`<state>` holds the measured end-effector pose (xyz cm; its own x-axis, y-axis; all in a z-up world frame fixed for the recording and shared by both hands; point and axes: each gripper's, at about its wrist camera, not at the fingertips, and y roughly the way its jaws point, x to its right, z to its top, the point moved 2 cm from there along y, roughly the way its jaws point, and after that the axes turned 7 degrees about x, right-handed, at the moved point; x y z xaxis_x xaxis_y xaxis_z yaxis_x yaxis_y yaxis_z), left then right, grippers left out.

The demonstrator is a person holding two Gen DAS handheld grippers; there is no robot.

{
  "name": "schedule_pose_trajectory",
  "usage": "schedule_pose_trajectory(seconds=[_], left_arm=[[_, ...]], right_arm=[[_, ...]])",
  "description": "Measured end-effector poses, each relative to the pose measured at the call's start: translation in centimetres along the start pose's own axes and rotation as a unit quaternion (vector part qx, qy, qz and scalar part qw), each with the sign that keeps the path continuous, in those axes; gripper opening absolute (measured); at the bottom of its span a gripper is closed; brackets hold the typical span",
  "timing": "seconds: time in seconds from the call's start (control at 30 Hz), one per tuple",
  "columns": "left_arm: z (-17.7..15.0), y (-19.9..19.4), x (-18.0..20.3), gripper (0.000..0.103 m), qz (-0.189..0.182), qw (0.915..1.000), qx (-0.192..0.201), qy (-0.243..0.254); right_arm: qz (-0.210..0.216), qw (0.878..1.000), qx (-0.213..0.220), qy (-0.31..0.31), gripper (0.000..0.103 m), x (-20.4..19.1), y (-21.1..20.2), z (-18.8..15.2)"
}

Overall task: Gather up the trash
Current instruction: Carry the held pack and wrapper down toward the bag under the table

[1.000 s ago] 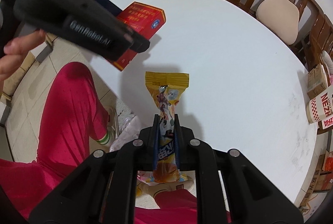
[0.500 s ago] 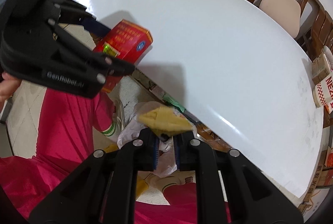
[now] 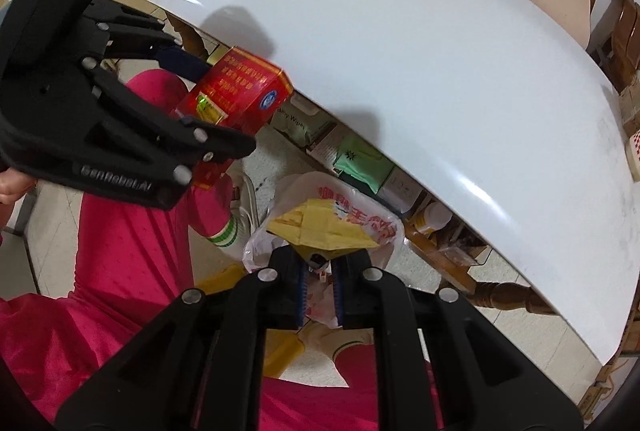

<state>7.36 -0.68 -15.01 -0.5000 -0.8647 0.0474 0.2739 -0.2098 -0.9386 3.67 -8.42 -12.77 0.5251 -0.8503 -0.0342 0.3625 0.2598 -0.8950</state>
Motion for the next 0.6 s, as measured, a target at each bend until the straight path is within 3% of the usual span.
schedule_pose_trajectory(seconds=[0.6], left_arm=[[-4.7, 7.1, 2.1, 0.062, -0.029, 0.9984, -0.048, 0.003]], right_arm=[[0.012, 0.999, -0.024, 0.034, 0.011, 0.9, 4.8, -3.9]])
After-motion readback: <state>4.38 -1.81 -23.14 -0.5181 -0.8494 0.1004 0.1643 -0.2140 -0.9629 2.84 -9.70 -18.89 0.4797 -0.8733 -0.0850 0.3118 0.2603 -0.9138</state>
